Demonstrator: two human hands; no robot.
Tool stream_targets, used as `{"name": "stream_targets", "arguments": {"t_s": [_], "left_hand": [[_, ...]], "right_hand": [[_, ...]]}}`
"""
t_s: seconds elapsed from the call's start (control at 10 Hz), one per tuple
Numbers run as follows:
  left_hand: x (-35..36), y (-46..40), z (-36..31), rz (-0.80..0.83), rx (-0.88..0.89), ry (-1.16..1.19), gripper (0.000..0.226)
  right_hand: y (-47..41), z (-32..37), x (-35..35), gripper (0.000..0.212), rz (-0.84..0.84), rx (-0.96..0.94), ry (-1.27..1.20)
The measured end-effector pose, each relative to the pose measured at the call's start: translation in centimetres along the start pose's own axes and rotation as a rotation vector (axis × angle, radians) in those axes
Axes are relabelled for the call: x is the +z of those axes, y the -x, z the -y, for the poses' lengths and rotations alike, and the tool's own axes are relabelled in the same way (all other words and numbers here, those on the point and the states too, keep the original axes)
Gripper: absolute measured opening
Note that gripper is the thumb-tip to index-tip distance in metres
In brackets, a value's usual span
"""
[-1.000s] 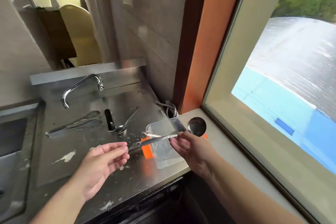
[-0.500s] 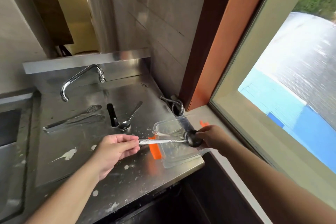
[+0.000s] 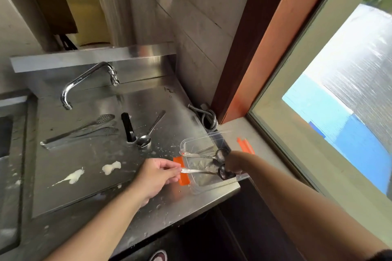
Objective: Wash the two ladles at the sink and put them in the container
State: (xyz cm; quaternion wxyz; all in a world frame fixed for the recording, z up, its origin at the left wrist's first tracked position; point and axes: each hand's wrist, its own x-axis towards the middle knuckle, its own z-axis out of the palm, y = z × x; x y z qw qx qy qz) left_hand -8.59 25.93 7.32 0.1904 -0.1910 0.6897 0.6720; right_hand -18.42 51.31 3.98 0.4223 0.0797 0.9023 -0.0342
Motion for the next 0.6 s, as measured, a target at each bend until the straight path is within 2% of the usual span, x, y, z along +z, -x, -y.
{"name": "stream_targets", "arguments": {"t_s": [0.2, 0.3, 0.4, 0.5, 0.6], "left_hand": [[1.6, -0.2, 0.5, 0.024, 0.025, -0.016, 0.009], [2.0, -0.4, 0.7, 0.024, 0.058, -0.067, 0.008], [1.4, -0.7, 1.0, 0.034, 0.098, -0.133, 0.007], [0.4, -0.3, 1.0, 0.070, 0.117, -0.197, 0.011], [-0.5, 0.5, 1.0, 0.082, 0.131, -0.225, 0.017]], "right_hand": [[-1.5, 0.4, 0.8, 0.049, 0.043, 0.021, 0.211], [-1.1, 0.8, 0.8, 0.048, 0.019, 0.012, 0.250], [0.3, 1.1, 0.3, 0.045, -0.008, 0.043, 0.156], [2.6, 1.1, -0.1, 0.034, -0.199, -0.098, 0.127], [5.7, 1.2, -0.1, 0.023, -0.385, -0.192, -0.031]]}}
